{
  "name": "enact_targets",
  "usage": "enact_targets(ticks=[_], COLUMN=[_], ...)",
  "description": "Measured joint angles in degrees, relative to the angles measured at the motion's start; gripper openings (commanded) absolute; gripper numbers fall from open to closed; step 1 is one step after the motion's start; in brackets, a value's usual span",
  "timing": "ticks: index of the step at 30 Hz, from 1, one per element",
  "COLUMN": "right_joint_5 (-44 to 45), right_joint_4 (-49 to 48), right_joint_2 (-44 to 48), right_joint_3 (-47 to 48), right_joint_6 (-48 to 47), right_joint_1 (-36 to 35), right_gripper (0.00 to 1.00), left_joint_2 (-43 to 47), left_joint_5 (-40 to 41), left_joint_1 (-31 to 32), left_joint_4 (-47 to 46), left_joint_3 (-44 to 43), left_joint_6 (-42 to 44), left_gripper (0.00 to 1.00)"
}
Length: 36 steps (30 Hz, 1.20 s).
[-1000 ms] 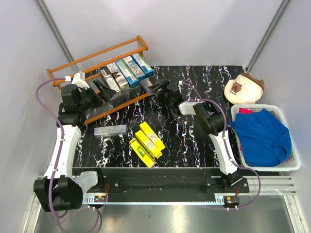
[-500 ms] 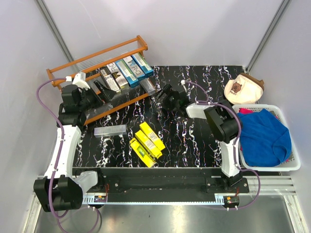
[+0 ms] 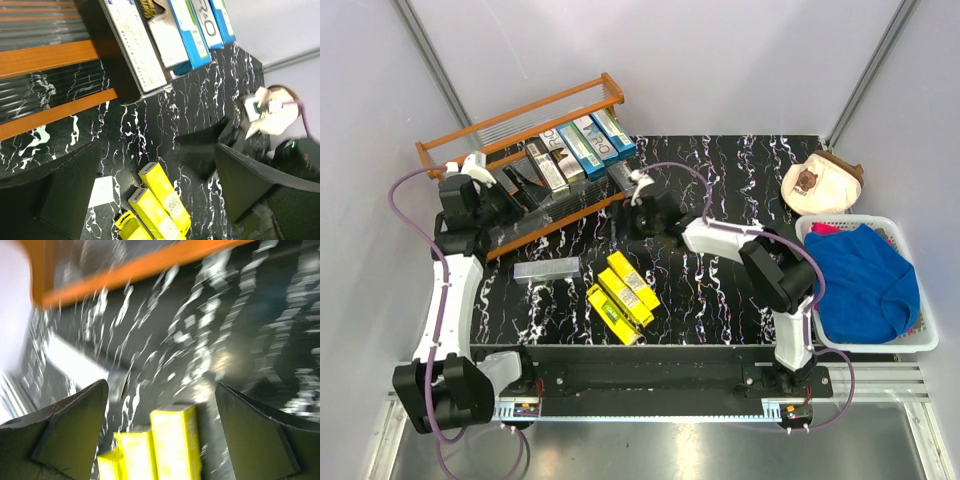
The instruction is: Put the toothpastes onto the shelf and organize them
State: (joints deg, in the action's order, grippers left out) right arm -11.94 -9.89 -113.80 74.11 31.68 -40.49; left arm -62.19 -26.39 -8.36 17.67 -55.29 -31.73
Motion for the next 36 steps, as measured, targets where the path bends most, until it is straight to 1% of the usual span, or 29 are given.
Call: enact_targets(ticks=[10,14,17,20,23,28,36], right_joint_5=[0.9,2.9,4.0,4.0,3.8,3.9,5.0], right_joint_4=[7.1,8.6,9.5,10.7,13.2,16.4,16.7], right_joint_2=[0.0,-1.2,-4.3,-7.8,-11.6,-16.6,-19.4], right_joint_3=[5.6,10.4,15.7,19.6,23.3,26.7,30.6], right_joint_6=[-16.8,-22.1,-25.5,-27.7,-30.1,-32.7,-34.2], right_joint_1=[-11.9,-16.1,-18.6,-19.9,-20.5,-20.6,-20.7], right_gripper=[1.00,1.00,1.00,1.00,1.00,1.00,1.00], left_joint_2=[-2.5,-2.5,-2.5,-2.6,-2.6,-2.6,-2.6], left_joint_5=[-8.7,-12.9,-15.6,-17.5,-18.8,-20.4,-21.9], left_joint_1=[-8.5,-12.7,-16.3,-19.3,-20.7,-21.4,-21.4], left_joint_4=[-1.4,-3.5,-4.3,-5.1,-5.5,-5.8,-7.0], left_joint_3=[-0.3,0.5,1.6,2.5,3.3,4.4,4.8], left_joint_6=[-4.9,-6.4,-7.2,-7.8,-7.9,-7.8,-7.8], left_gripper=[0.99,0.99,0.99,0.99,0.99,0.99,0.99])
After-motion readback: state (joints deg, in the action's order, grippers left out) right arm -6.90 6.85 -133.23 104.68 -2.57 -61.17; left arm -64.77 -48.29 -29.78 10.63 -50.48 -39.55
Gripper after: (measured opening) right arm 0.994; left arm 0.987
